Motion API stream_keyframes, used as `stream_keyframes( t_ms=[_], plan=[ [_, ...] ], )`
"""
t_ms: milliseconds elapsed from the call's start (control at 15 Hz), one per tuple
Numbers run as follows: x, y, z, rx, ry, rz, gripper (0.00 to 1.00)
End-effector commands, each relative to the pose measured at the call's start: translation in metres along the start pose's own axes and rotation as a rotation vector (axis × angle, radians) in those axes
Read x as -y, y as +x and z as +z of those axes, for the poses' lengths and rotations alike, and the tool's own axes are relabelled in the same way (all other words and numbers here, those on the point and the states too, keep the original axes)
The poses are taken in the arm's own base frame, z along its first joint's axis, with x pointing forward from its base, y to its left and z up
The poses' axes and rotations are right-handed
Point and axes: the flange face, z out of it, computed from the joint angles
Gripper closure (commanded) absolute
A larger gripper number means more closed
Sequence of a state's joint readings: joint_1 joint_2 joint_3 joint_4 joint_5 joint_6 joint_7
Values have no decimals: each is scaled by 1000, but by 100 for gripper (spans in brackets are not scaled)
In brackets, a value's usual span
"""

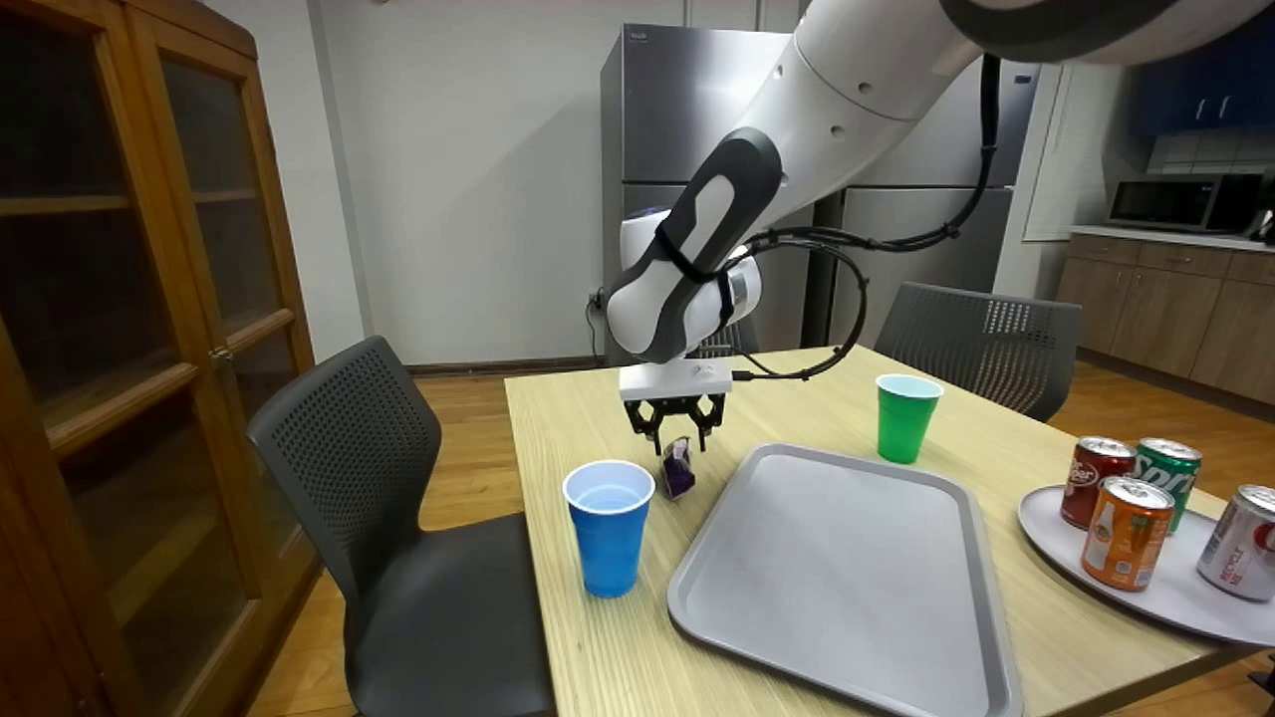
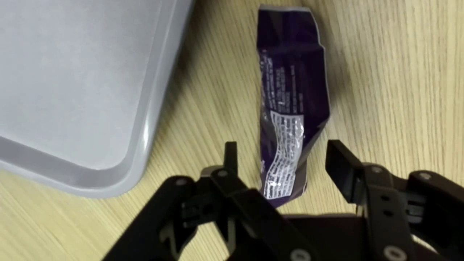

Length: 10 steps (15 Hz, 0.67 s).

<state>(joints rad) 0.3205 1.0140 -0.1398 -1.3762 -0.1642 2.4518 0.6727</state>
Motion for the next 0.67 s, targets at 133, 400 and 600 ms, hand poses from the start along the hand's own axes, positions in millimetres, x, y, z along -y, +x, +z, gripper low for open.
stream_keyframes(
  t_ms=[133, 400, 600],
  plan=[
    [-16, 12, -40, -3, 25, -50, 0],
    [-38, 17, -62, -18, 33, -35, 0],
    [-59, 16, -78, -11, 35, -4, 0]
  ],
)
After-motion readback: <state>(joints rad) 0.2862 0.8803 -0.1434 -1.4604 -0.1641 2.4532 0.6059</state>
